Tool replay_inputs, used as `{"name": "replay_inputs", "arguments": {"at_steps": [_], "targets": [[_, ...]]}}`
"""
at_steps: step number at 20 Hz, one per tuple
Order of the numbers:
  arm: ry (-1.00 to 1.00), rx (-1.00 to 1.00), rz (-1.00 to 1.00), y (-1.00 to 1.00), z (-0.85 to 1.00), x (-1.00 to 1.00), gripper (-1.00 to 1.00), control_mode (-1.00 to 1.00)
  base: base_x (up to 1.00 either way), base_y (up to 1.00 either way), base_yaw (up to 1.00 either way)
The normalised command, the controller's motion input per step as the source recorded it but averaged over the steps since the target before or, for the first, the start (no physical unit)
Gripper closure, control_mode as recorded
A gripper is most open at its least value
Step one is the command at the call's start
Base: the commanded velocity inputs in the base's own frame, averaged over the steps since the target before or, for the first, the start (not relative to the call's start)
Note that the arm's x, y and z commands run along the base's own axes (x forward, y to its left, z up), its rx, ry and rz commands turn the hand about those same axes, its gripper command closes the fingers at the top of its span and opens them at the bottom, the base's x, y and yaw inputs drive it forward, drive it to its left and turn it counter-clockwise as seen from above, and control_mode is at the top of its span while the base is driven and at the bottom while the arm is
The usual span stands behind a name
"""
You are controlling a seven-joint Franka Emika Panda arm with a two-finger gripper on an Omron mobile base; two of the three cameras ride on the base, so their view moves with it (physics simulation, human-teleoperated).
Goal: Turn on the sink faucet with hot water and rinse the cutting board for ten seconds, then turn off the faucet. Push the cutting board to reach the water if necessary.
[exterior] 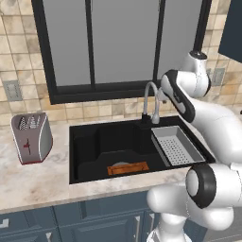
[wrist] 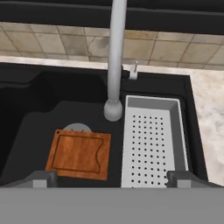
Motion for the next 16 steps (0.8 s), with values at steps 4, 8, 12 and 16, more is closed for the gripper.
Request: {"name": "replay_inputs", "arguments": {"at_steps": [4,8,12,16], "targets": [[0.0,0.0,0.0,0.09,0.0,0.51,-1.0,-1.0,0.0,0.0,0.0],[0.0,0.0,0.0,0.17,0.0,0.46,-1.0,-1.0,0.0,0.0,0.0],[0.0,0.0,0.0,0.04,0.0,0.35,-1.0,-1.0,0.0,0.0,0.0],[0.0,0.0,0.0,0.0,0.0,0.27,-1.0,-1.0,0.0,0.0,0.0]]}}
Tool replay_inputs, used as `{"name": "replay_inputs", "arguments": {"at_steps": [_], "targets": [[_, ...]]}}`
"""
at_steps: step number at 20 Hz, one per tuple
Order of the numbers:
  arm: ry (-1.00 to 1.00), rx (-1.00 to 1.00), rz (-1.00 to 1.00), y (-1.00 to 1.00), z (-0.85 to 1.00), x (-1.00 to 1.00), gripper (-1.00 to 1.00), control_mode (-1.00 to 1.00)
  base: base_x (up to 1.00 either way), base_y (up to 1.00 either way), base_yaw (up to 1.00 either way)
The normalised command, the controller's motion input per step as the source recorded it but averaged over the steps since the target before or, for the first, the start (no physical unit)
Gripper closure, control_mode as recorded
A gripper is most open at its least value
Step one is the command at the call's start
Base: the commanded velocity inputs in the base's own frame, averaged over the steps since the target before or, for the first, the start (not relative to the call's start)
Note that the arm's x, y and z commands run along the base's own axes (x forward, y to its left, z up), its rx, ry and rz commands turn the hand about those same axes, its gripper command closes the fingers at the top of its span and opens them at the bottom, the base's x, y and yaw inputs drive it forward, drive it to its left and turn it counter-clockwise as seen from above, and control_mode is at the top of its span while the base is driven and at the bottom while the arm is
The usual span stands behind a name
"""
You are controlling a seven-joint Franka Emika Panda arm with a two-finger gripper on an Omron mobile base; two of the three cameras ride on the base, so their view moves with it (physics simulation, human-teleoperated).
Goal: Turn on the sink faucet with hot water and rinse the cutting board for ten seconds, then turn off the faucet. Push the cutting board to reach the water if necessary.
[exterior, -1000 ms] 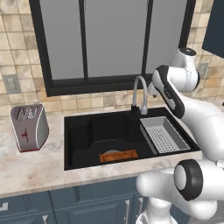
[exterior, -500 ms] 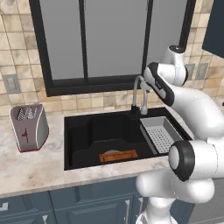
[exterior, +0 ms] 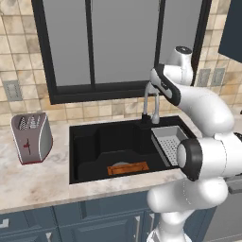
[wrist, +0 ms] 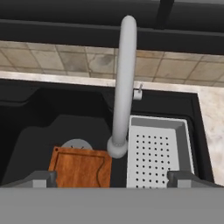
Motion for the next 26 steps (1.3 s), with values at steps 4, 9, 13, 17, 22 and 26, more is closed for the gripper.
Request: {"name": "replay_inputs", "arguments": {"at_steps": [4,9,13,17,22,26], "targets": [[0.0,0.0,0.0,0.0,-0.02,0.15,-1.0,-1.0,0.0,0.0,0.0],[0.0,0.0,0.0,0.0,-0.11,0.04,-1.0,-1.0,0.0,0.0,0.0],[0.0,0.0,0.0,0.0,-0.15,0.01,-1.0,-1.0,0.0,0.0,0.0],[0.0,0.0,0.0,0.0,-0.11,0.0,-1.0,-1.0,0.0,0.0,0.0],[0.0,0.0,0.01,0.0,-0.03,0.0,-1.0,-1.0,0.0,0.0,0.0],[0.0,0.0,0.0,0.0,-0.07,0.0,-1.0,-1.0,0.0,0.0,0.0]]}}
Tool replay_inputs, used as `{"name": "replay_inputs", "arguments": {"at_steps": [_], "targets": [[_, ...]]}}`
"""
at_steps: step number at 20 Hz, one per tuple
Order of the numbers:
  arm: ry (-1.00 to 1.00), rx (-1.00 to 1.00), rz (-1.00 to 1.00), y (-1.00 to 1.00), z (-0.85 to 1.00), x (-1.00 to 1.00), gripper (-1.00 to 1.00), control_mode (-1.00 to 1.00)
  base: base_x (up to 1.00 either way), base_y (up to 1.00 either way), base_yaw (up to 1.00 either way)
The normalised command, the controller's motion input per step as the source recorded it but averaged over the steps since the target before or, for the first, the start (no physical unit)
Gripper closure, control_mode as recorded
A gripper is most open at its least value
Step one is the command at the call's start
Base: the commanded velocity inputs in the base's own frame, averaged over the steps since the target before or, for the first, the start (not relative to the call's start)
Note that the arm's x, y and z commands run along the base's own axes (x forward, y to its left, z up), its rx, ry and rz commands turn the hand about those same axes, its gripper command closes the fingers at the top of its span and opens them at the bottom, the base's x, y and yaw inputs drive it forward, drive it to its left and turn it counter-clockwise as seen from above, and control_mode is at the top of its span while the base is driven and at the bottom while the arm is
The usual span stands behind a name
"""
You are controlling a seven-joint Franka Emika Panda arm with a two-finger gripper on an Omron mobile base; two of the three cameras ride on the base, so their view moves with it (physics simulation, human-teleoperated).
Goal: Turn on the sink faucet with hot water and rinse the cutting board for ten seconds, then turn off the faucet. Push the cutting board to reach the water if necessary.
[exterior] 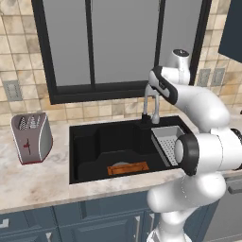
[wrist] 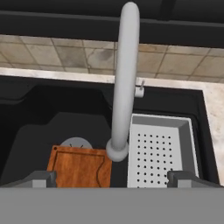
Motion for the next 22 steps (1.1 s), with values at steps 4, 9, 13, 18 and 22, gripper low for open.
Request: {"name": "replay_inputs", "arguments": {"at_steps": [4,9,13,18,22], "targets": [[0.0,0.0,0.0,0.0,-0.07,0.0,-1.0,-1.0,0.0,0.0,0.0],[0.0,0.0,0.0,0.0,-0.04,0.0,-1.0,-1.0,0.0,0.0,0.0],[0.01,0.0,0.0,0.0,-0.01,0.0,-1.0,-1.0,0.0,0.0,0.0],[0.02,0.0,0.0,0.0,0.0,0.0,-1.0,-1.0,0.0,0.0,0.0],[0.01,0.0,0.0,0.0,0.0,0.0,-1.0,-1.0,0.0,0.0,0.0]]}}
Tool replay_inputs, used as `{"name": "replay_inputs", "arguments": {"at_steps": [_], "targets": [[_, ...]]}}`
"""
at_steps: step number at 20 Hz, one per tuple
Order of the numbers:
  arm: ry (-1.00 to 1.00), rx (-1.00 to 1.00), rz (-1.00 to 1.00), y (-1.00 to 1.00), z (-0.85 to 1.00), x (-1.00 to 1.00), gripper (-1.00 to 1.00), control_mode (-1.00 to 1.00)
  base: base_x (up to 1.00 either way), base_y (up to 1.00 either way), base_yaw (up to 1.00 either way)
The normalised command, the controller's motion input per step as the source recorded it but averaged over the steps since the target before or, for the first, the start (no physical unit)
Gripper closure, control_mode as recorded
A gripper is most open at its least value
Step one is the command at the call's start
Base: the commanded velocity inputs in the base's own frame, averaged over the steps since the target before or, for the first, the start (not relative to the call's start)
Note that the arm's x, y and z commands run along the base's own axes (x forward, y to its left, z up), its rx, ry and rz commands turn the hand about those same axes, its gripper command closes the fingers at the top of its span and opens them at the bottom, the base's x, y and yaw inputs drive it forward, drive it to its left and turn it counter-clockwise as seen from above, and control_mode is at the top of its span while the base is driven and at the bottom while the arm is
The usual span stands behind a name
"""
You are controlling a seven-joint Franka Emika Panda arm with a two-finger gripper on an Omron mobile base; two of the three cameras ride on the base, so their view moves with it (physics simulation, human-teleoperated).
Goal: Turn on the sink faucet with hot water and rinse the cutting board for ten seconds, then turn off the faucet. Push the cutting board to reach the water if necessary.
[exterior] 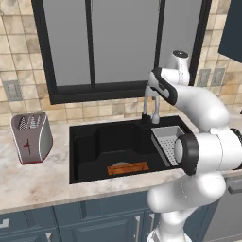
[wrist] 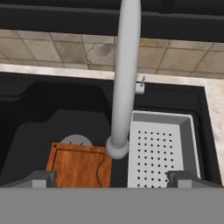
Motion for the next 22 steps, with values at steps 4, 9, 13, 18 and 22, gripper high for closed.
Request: {"name": "replay_inputs", "arguments": {"at_steps": [4,9,13,18,22], "targets": [[0.0,0.0,0.0,0.0,-0.12,0.16,-1.0,-1.0,0.0,0.0,0.0],[0.0,0.0,0.0,0.0,-0.2,0.23,-1.0,-1.0,0.0,0.0,0.0],[0.01,0.0,0.0,0.0,-0.15,0.19,-1.0,-1.0,0.0,0.0,0.0],[0.0,0.0,0.0,0.0,-0.14,0.32,-1.0,-1.0,0.0,0.0,0.0],[0.0,0.0,0.0,0.0,-0.05,0.34,-1.0,-1.0,0.0,0.0,0.0]]}}
